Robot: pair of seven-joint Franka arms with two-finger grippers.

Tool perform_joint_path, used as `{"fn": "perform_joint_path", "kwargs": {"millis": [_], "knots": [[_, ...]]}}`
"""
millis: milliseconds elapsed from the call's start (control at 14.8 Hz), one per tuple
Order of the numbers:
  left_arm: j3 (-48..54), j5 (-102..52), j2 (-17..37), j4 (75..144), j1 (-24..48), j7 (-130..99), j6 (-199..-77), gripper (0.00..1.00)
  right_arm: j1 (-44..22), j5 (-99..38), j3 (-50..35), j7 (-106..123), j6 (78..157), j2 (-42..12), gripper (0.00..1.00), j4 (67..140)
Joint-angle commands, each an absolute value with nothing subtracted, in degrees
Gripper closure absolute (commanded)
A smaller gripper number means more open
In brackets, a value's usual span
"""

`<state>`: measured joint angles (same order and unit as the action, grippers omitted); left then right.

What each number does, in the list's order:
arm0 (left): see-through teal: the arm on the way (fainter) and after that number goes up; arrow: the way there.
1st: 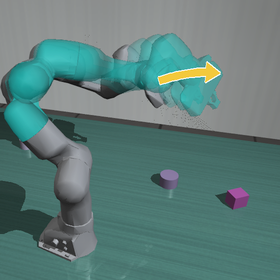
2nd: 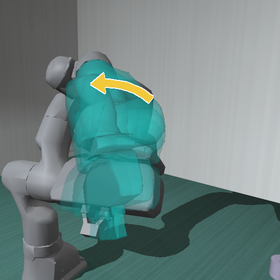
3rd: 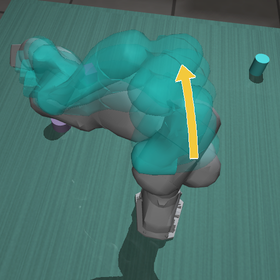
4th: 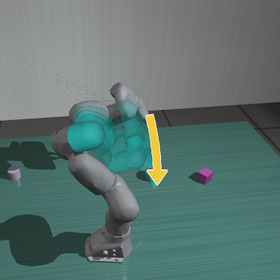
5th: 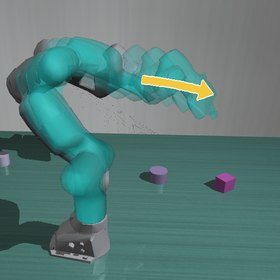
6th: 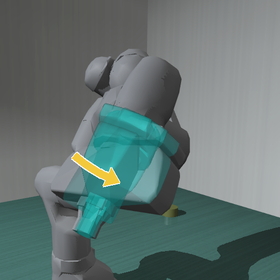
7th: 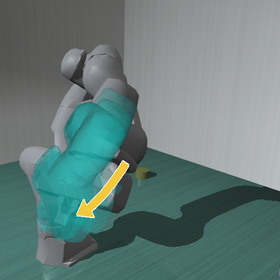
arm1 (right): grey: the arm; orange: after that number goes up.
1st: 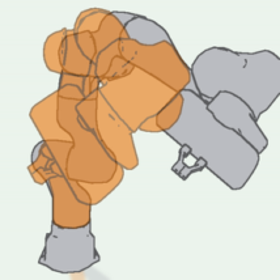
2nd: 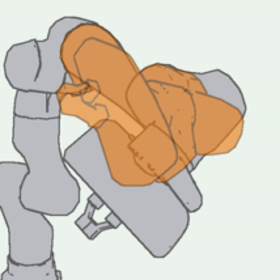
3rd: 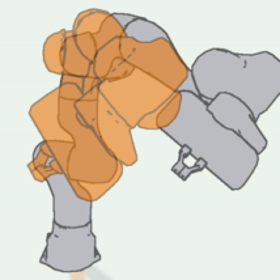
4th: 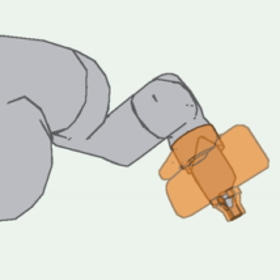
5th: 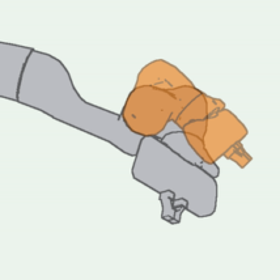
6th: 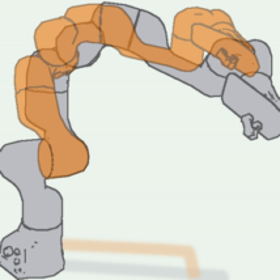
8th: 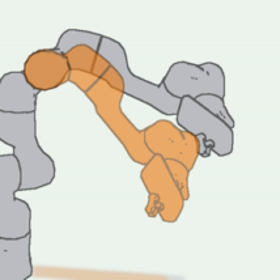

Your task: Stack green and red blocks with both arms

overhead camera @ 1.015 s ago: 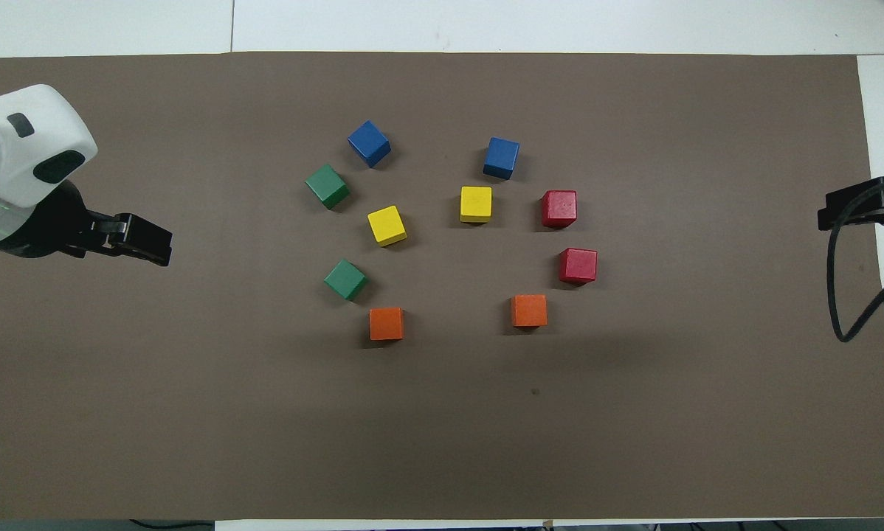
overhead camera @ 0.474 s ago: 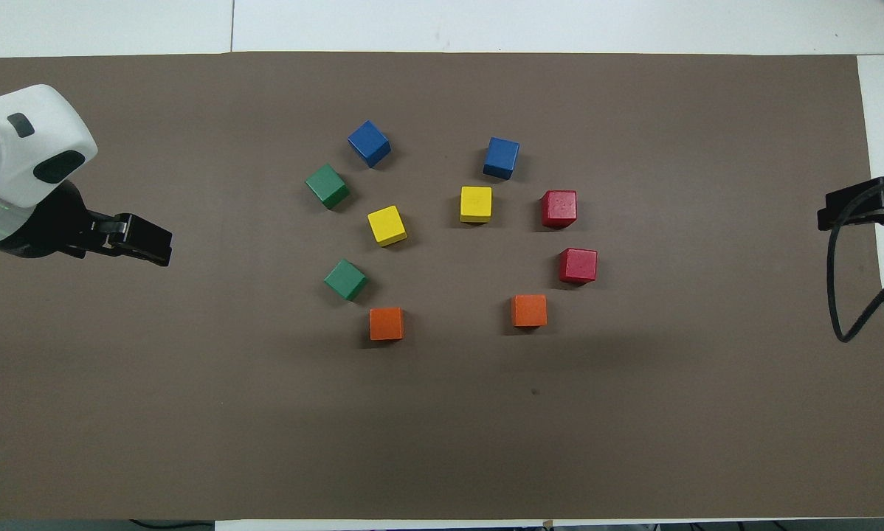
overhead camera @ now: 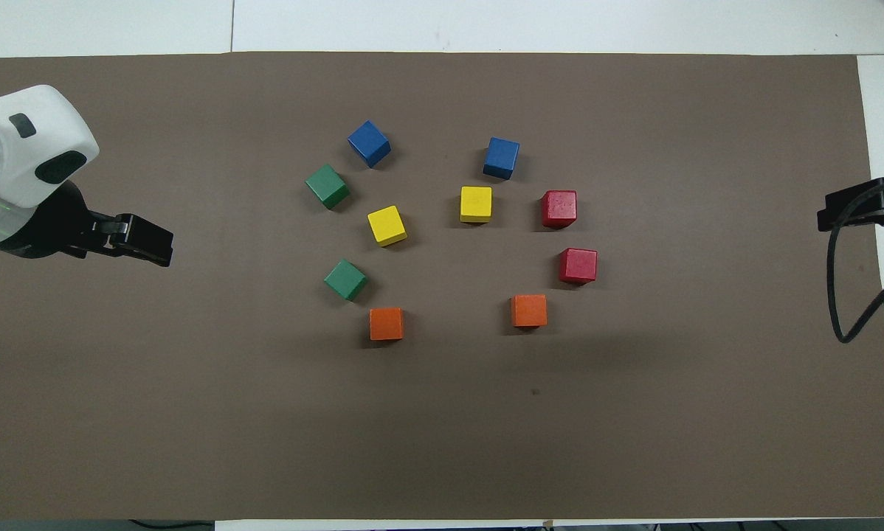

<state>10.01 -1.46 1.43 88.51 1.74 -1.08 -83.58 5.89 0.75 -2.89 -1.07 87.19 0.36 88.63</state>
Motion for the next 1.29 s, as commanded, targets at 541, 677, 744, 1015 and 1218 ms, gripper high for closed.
{"fn": "perform_joint_path", "kwargs": {"millis": [541,677,744,1015,1218], "knots": [[12.8,-1.6,1.7,90.8,1.9,-23.3,-86.1,0.00,6.1,1.0,-3.4,-1.7,86.4,1.8,0.00,90.1],[14.3,-1.7,1.8,92.6,2.0,-29.2,-88.7,0.00,6.2,1.0,-3.4,-1.8,86.8,1.8,0.00,90.3],[14.8,-1.8,1.9,93.1,2.1,-31.4,-89.6,0.00,6.2,1.0,-3.4,-1.9,87.0,1.9,0.00,90.8],[16.0,-1.8,2.1,95.2,2.2,-32.9,-91.7,0.00,6.2,1.0,-3.4,-2.1,89.6,2.5,0.00,93.5],[16.0,-1.8,2.1,95.2,2.2,-32.8,-91.7,0.00,6.0,1.0,-3.4,-2.1,95.3,2.5,0.00,98.6]]}}
